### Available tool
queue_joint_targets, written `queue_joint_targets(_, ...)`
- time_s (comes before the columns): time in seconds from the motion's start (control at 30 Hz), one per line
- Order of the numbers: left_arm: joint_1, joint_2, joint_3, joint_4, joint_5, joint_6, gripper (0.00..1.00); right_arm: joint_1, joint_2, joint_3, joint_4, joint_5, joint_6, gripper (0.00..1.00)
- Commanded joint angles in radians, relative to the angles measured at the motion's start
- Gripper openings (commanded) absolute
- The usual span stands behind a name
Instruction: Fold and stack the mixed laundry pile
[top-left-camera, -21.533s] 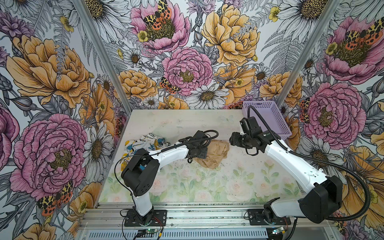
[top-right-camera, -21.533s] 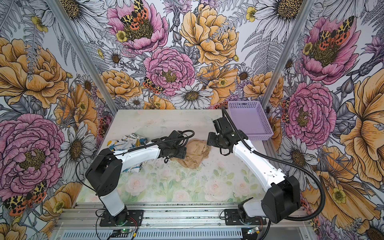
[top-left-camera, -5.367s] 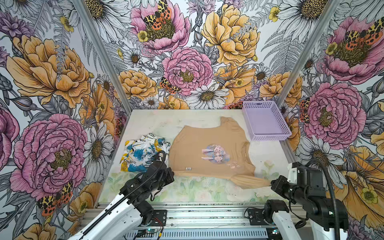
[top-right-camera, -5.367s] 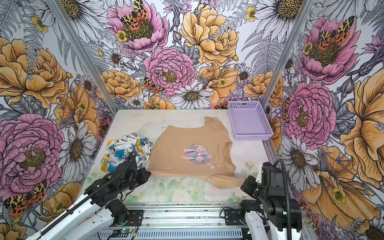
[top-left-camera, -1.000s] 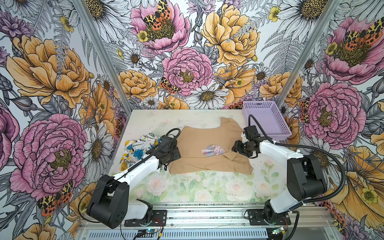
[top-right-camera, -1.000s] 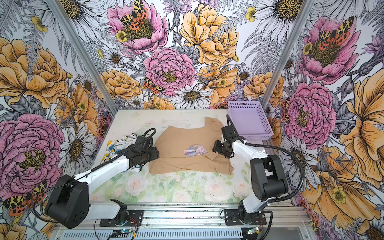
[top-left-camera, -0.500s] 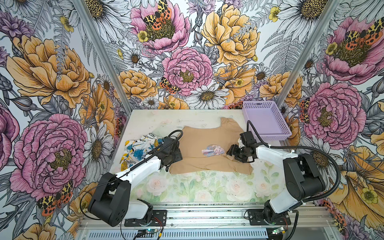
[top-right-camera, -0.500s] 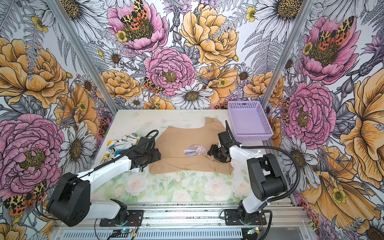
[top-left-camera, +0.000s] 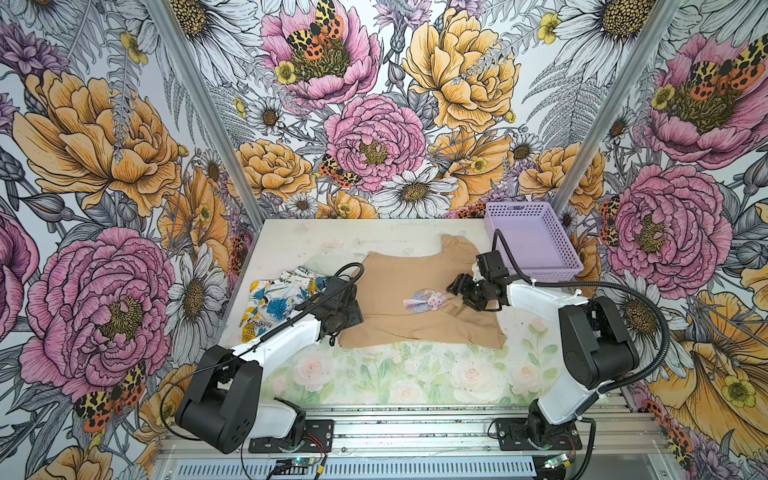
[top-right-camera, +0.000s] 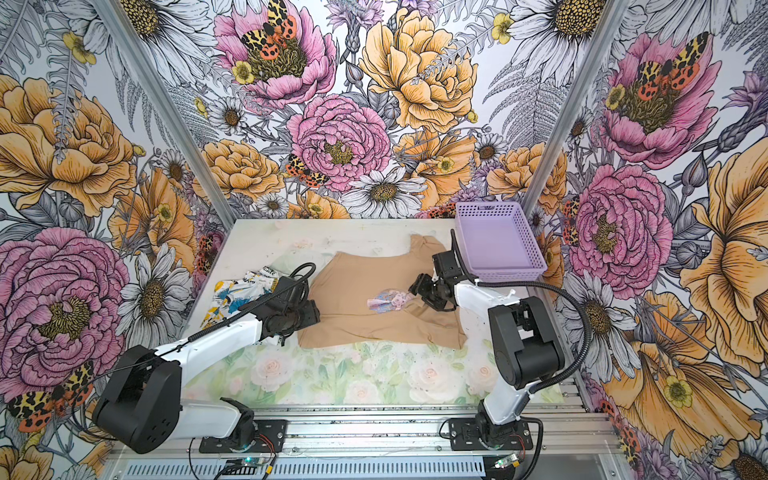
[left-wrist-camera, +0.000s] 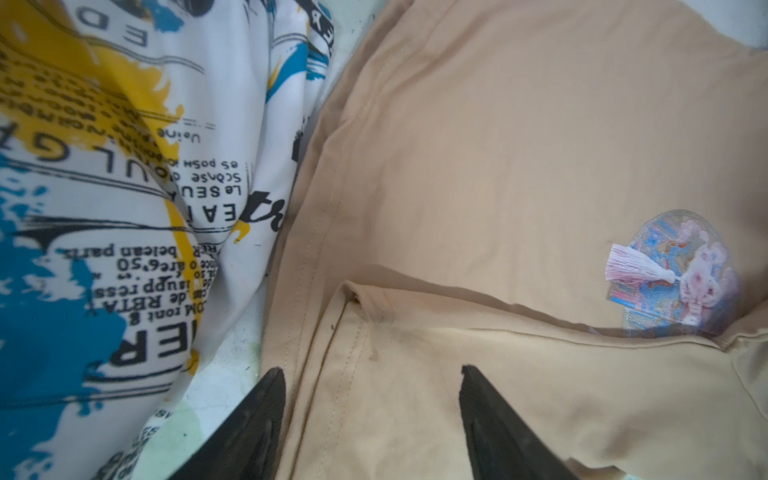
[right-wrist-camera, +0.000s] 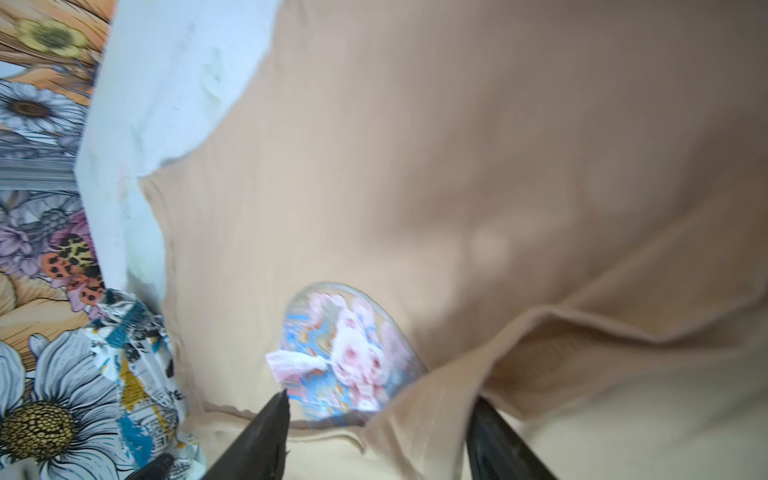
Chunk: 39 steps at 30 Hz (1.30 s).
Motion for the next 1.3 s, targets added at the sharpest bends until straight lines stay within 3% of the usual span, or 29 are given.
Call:
queue_joint_targets(0.0,0.009,-0.030,-0.012,0.007,-0.023,-0.016,0.68,0.000,0.048,0.076,0.018,0.000,-0.026,0.68)
queue_joint_targets(0.13,0.011,-0.048,-0.024,0.007,-0.021,-0.017,0.68,0.000,0.052,0.116,-0.046,0.051,-0.090,0.68)
queue_joint_targets(0.37,-0.006,-0.052,-0.040,0.006,0.017,-0.020,0.68,-0.001,-0.092,0.057,-0.219,0.138,-0.194,0.68)
queue_joint_targets(0.57,-0.061,-0.065,-0.078,-0.005,0.054,-0.060,0.66,-0.029,-0.295,-0.160,-0.393,0.131,-0.205,0.56)
queue_joint_targets(0.77,-0.089,-0.069,-0.133,-0.009,0.067,-0.102,0.59,-0.062,-0.464,-0.340,-0.440,0.119,-0.141,0.47)
queue_joint_targets(1.1,-0.097,0.014,-0.129,0.001,0.070,-0.088,0.44,-0.088,-0.466,-0.395,-0.428,0.187,-0.096,0.30)
queue_joint_targets(1.27,-0.093,0.073,-0.127,0.001,0.061,-0.075,0.43,-0.120,-0.433,-0.400,-0.406,0.265,-0.118,0.27)
